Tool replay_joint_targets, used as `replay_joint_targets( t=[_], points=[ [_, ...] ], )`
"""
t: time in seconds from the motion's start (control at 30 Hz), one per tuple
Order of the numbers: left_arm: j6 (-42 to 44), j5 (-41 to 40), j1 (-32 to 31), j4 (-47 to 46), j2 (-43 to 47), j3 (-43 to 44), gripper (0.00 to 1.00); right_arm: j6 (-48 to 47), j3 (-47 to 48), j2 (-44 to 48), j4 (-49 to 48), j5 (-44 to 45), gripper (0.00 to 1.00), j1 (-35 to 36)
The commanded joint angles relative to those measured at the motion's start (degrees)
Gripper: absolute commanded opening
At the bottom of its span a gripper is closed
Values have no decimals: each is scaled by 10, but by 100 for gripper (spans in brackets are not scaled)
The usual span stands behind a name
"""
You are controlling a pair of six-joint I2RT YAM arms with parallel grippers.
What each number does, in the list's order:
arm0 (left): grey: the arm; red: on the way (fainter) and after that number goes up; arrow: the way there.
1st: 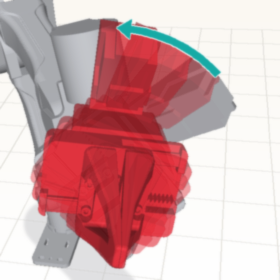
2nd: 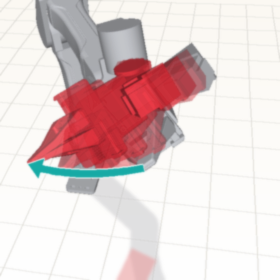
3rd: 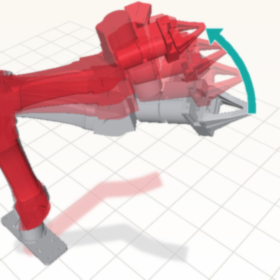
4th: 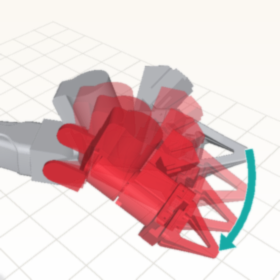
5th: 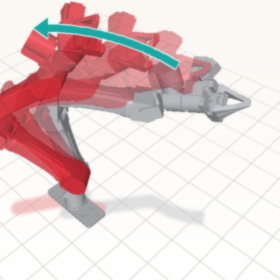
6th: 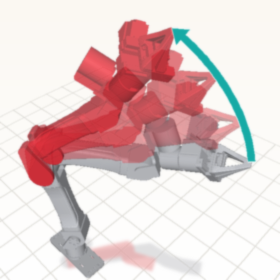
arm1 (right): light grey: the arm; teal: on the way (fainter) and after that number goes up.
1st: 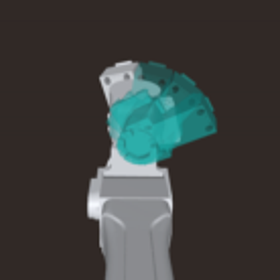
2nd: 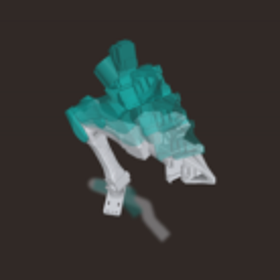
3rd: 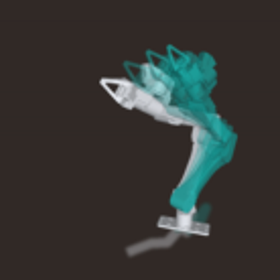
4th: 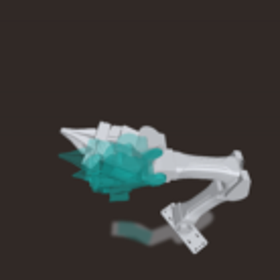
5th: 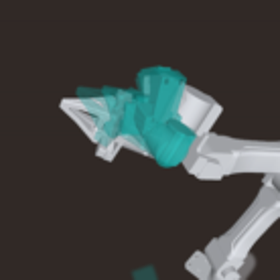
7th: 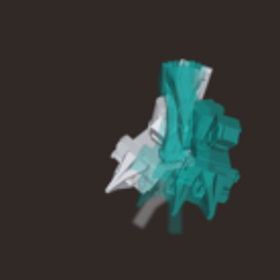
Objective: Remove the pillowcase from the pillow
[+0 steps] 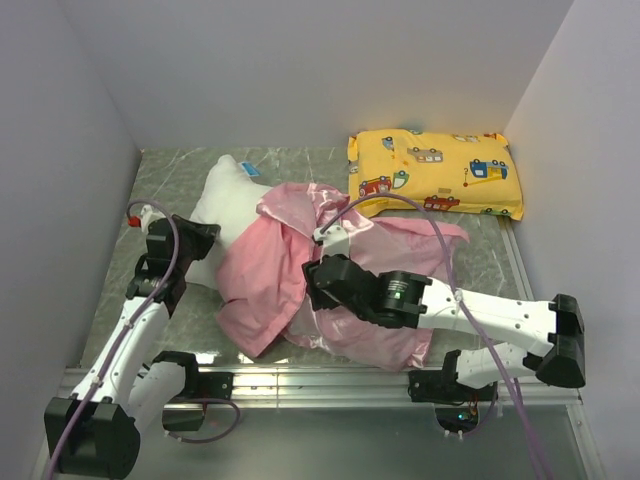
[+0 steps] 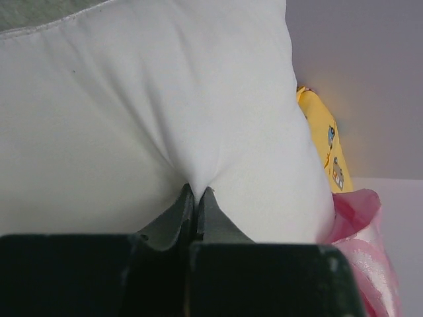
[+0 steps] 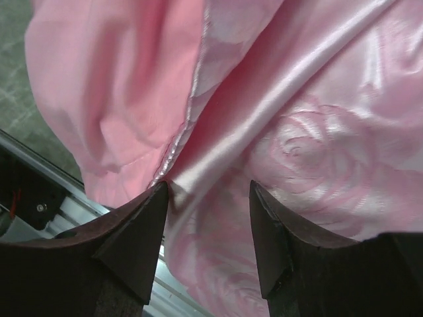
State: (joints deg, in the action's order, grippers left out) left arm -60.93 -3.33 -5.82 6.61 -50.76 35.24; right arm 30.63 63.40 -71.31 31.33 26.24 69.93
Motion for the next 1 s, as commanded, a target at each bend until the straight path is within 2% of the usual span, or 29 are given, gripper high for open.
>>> replay_joint_targets(
  t=[0.0,0.07,0.1,0.17,0.2,0.23,0.27,0.37,0.4,0.43,0.5,0.67,0.83,0.93,0.97],
  points=[
    [2,0,-3,-10,21,16,1,30,20,-29,-7,57,59,7],
    [3,-1,-2,-1,23,19,0,33,29,-52,1,87,57,7],
    [8,-7,-2,2,23,25,0,36,30,-53,14,97,38,6],
    [14,-18,-2,10,22,34,1,39,23,-40,25,119,18,6],
    [22,-29,4,17,22,46,0,47,19,-31,47,151,4,-3],
    [27,-28,10,19,16,54,0,51,12,-7,61,163,0,-11],
    [30,-23,19,21,13,61,0,54,5,8,71,173,0,-21],
    [41,28,105,23,-8,88,0,50,-42,93,85,168,0,-90],
    [47,42,160,24,-14,102,1,43,-56,117,86,153,0,-130],
    [51,65,185,24,-27,108,0,39,-81,164,83,146,0,-153],
    [63,79,243,21,-42,126,0,22,-109,202,77,133,0,-202],
    [64,141,297,0,-116,146,0,-8,-140,225,69,111,0,-283],
    [63,170,297,-28,-117,124,1,-24,-159,175,8,44,0,-296],
    [70,170,297,-28,-103,110,1,-38,-126,145,1,-9,22,-292],
    [70,171,297,-27,-101,105,0,-43,-118,147,3,-22,39,-286]
  ],
)
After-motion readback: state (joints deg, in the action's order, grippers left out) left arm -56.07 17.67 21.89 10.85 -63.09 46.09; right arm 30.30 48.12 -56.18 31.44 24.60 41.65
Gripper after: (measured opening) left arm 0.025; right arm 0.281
